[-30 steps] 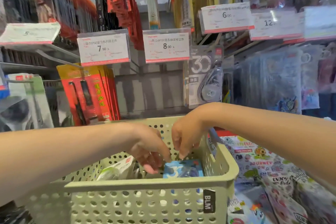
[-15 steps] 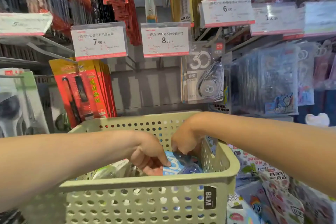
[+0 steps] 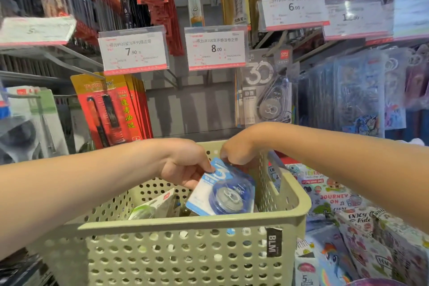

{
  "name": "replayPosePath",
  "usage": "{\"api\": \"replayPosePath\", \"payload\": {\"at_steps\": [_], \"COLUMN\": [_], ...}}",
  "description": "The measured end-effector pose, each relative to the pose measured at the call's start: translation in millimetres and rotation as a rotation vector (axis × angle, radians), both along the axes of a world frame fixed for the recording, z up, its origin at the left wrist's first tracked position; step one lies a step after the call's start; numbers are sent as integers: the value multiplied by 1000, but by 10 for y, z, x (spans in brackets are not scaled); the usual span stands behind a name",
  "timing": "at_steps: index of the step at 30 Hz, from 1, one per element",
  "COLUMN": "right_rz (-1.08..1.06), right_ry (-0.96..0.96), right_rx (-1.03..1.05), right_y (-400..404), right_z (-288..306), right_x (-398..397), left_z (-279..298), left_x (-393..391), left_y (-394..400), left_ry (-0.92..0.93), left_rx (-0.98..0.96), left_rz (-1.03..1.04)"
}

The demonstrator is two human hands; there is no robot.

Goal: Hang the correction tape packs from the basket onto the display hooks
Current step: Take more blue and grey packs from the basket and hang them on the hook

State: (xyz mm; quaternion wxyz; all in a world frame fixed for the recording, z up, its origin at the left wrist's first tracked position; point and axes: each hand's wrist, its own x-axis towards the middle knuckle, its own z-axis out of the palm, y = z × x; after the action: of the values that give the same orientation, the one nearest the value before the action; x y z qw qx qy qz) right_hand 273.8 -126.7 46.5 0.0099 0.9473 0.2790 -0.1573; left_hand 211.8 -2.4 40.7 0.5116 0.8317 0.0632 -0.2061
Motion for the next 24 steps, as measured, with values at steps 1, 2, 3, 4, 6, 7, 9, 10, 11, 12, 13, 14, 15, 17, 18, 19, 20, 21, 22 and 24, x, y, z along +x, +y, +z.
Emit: {"api": "replayPosePath", "payload": {"at_steps": [1,2,3,4,6,7,9,10,11,12,13,14,15,17,18,19,20,21,22,24], "right_rz": [-1,-4,-11,-18,-45,-59,-60,-50,-47,-55,-69,-77,-87,-103,-111,-119,-115,-109,-100,-91], "right_ry": [-4,2,12,24,66,105,149,157,167,180,197,220,246,274,268,257,241,228,215,202], "right_rx": [39,90,140,188,324,392,461,455,441,416,373,312,234,95,45,-7,-59,-100,-122,-157], "right_y": [2,4,9,14,23,26,22,19,19,16,15,11,8,31,51,78,97,113,122,121], "right_z": [29,47,64,76,82,89,97,103,105,102,90,66,32,-74,-141,-196,-241,-278,-307,-332], "right_x": [-10,-10,-14,-25,-19,-21,-30,-29,-21,-13,0,10,5,-6,-2,3,5,8,15,25], "left_z": [29,54,70,82,89,98,111,106,100,96,91,103,132,202,225,232,227,221,211,205], "left_x": [-31,-50,-75,-89,-115,-139,-163,-161,-176,-183,-193,-184,-195,-190,-148,-124,-77,-68,-69,-122], "left_y": [37,81,121,169,250,279,343,383,408,437,470,504,513,505,514,523,547,552,553,479], "left_ry": [-26,-57,-88,-121,-185,-211,-281,-325,-366,-415,-466,-511,-544,-559,-559,-582,-612,-632,-646,-614], "left_rx": [8,19,37,59,98,116,133,138,134,125,115,92,69,61,59,78,100,123,130,120], "left_rz": [8,17,31,49,93,114,165,192,224,266,316,372,423,480,496,498,503,527,545,524]}}
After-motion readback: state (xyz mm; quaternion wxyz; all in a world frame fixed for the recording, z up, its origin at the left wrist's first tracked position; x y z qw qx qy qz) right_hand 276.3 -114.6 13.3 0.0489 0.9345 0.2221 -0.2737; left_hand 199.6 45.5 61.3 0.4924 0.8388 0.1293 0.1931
